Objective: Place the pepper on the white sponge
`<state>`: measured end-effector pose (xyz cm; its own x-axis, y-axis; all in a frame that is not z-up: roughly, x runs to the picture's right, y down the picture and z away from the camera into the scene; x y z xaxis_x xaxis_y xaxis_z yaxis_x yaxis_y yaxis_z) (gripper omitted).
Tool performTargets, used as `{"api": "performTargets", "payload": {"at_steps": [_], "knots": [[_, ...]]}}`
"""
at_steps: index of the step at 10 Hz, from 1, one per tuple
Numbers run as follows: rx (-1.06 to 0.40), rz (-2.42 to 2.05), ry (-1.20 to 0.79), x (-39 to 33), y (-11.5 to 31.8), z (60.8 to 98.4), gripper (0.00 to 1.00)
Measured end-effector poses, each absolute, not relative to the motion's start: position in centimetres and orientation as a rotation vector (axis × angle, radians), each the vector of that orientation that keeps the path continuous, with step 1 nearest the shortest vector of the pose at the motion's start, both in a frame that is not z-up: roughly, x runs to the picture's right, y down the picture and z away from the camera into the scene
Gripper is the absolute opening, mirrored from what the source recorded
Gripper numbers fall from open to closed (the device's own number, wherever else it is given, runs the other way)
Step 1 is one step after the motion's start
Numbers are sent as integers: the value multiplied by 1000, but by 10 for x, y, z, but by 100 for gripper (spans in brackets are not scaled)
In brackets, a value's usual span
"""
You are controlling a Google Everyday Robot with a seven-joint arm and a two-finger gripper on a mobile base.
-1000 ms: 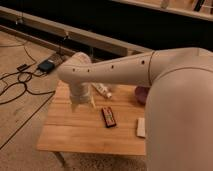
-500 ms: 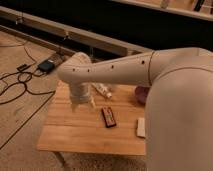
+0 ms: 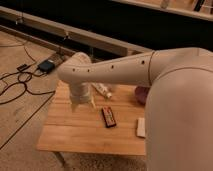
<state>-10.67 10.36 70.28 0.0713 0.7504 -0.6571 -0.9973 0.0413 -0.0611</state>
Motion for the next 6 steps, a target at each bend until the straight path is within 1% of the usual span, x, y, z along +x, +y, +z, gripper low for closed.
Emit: {"api": "performTargets", "payload": {"at_steps": [3, 6], "knots": [[-592, 1435, 524, -107, 104, 703, 65], [-596, 1390, 530, -109, 100, 718, 65]]}}
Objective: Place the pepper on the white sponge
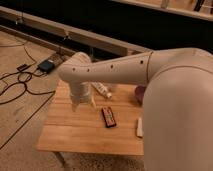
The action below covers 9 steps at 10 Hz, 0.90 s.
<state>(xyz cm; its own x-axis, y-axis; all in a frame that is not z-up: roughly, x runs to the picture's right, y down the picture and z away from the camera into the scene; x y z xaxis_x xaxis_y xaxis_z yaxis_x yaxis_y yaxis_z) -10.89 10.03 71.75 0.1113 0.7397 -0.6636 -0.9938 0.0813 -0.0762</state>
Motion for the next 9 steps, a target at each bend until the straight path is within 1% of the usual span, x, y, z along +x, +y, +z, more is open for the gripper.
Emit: {"api": "performTargets", "payload": {"at_steps": [3, 9], "knots": [[-603, 1315, 513, -122, 85, 750, 65], [-642, 1248, 487, -127, 49, 845, 65]]}}
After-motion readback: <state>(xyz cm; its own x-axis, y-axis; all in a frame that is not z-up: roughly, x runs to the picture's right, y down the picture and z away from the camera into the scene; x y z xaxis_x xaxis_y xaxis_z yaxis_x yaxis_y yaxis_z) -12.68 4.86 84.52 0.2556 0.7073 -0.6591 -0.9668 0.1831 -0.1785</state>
